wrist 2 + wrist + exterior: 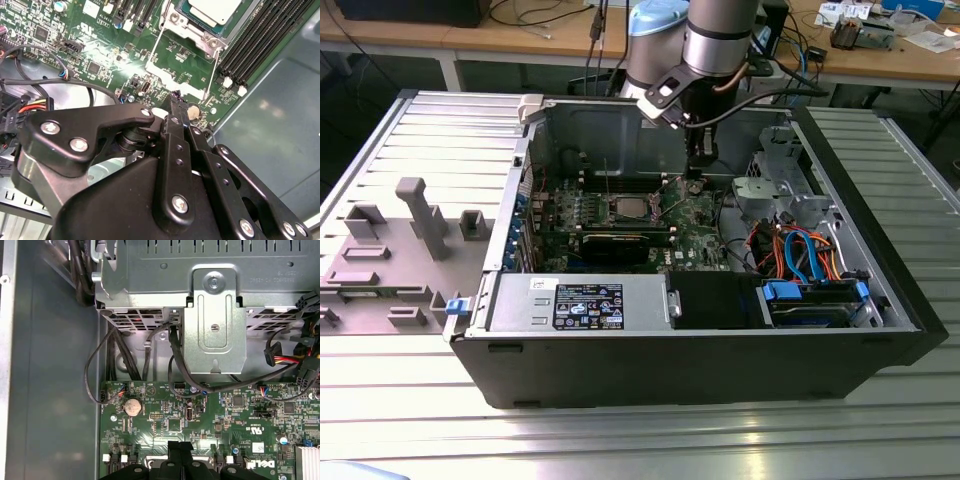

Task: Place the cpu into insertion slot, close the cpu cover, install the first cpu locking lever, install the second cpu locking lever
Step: 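Close the cpu cover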

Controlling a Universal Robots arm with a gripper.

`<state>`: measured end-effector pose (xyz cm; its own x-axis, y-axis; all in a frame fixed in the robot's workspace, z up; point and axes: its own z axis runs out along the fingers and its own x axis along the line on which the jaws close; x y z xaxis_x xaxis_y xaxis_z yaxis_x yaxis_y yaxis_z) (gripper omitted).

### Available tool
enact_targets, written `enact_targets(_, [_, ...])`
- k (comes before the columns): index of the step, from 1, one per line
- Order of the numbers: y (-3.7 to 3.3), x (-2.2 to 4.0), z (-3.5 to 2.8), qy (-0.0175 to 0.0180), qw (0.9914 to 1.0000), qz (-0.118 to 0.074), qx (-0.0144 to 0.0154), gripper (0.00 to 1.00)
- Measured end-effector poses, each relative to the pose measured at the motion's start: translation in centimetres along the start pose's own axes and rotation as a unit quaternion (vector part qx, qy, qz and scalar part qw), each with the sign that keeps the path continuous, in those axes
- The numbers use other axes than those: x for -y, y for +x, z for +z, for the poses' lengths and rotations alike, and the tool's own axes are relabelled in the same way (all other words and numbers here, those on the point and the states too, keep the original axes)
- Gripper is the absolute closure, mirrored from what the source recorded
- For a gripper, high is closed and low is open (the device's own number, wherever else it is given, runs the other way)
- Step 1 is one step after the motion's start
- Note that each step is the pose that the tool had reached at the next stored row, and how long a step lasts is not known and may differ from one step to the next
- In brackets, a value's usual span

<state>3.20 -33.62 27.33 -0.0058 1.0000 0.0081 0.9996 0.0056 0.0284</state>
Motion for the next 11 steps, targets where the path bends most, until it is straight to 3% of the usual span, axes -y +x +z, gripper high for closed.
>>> enact_targets(11, [0.0,-0.15,0.06,0.0,1.0,0.0,0.0002,0.89])
